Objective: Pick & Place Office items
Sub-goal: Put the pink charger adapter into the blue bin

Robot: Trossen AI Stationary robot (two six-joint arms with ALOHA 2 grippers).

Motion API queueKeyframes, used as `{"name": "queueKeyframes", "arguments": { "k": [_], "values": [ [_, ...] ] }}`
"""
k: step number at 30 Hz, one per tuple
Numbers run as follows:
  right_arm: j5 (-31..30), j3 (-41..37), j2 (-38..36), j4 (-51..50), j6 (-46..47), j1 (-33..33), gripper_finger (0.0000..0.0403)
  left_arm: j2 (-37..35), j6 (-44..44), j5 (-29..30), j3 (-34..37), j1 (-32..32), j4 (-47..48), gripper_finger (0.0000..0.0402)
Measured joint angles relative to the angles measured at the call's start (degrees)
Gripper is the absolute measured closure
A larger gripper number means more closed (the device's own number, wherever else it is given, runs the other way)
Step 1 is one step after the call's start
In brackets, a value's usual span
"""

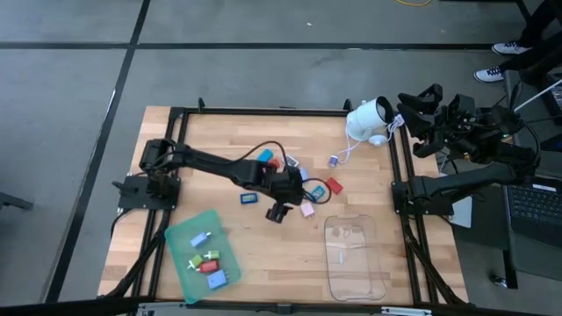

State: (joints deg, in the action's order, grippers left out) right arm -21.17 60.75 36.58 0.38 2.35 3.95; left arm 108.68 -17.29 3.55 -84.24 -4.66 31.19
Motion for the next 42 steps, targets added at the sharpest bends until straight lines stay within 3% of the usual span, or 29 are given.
{"name": "queueKeyframes", "arguments": {
  "k": [8,14,19,28,33,42],
  "values": [
    [0.15,0.01,0.0,0.0,1.38,0.0,0.0247,2.55,0.14,-2.67,-0.05,0.6,-3.05,0.0152],
    [0.06,0.0,0.04,0.0,3.09,0.02,0.0247,5.69,25.83,-10.12,-0.08,5.36,-9.89,0.0157],
    [-0.42,0.0,0.26,0.04,3.19,-0.02,0.0247,8.2,34.22,-9.92,-0.53,5.51,-14.81,0.0157],
    [-0.42,0.0,0.77,0.05,4.55,0.02,0.0247,17.78,38.63,-2.03,-15.59,2.79,0.1,0.0157],
    [-0.19,0.01,0.85,0.04,4.7,0.02,0.0247,22.84,40.6,-1.63,-23.54,2.35,7.96,0.0157],
    [1.27,0.01,0.85,0.02,4.24,0.02,0.0247,23.29,40.28,-3.08,-25.59,0.18,12.05,0.0157]
  ]
}}
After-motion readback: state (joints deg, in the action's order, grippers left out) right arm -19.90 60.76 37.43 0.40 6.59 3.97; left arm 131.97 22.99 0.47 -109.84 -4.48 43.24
